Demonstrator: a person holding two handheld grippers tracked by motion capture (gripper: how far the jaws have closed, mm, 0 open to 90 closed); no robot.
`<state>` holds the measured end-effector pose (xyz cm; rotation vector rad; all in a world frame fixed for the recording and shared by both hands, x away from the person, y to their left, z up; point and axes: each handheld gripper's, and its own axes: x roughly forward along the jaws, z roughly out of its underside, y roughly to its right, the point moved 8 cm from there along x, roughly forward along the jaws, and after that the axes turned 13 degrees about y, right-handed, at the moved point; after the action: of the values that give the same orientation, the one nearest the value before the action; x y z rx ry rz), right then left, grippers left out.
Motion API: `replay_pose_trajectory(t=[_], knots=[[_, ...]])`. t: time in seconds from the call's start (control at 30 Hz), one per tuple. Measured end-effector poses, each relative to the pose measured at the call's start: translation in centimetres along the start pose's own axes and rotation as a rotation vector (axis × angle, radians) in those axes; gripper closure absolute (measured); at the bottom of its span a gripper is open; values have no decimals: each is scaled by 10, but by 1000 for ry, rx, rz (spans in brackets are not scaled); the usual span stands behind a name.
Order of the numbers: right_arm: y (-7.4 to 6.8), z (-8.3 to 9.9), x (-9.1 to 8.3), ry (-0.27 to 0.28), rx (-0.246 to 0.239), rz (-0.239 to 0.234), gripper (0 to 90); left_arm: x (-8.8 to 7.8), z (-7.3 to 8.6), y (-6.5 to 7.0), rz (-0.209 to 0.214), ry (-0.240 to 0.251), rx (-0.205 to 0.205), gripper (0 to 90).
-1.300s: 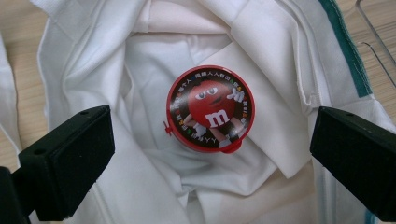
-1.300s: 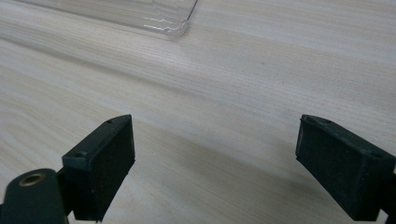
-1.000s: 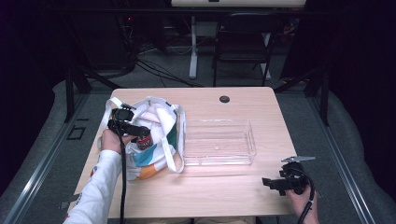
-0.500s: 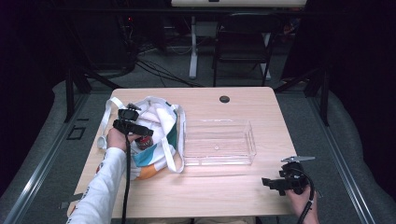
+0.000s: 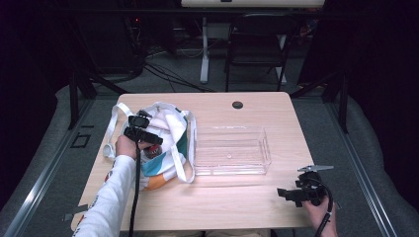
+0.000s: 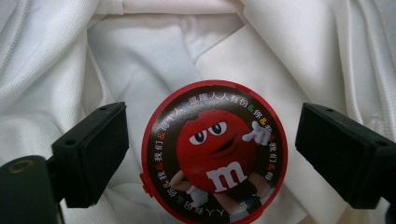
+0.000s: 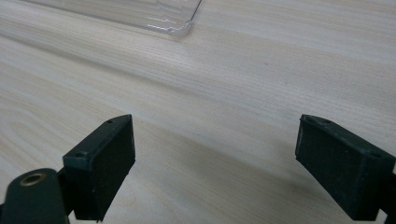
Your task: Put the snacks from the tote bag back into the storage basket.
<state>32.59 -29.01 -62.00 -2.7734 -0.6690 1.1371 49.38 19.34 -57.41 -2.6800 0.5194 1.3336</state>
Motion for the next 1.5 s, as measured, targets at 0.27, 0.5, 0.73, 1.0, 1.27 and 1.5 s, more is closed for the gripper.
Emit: replay_pose_trajectory(t=[0.27,0.5,0.73,1.0,1.27,1.5], knots=[[0,0,0,2,0,0,117,4,2,-1,-19,-18,-1,180],[0,0,0,1,0,-1,117,6,4,1,-13,-31,5,245],[0,0,-1,4,0,1,118,5,4,2,-26,-35,28,260],[0,0,-1,2,0,-1,118,-1,4,0,-21,-34,33,263],[0,0,-1,4,-1,2,118,-11,0,-1,-19,-23,48,263],[0,0,-1,4,0,0,118,-18,-1,1,-13,-13,57,264]])
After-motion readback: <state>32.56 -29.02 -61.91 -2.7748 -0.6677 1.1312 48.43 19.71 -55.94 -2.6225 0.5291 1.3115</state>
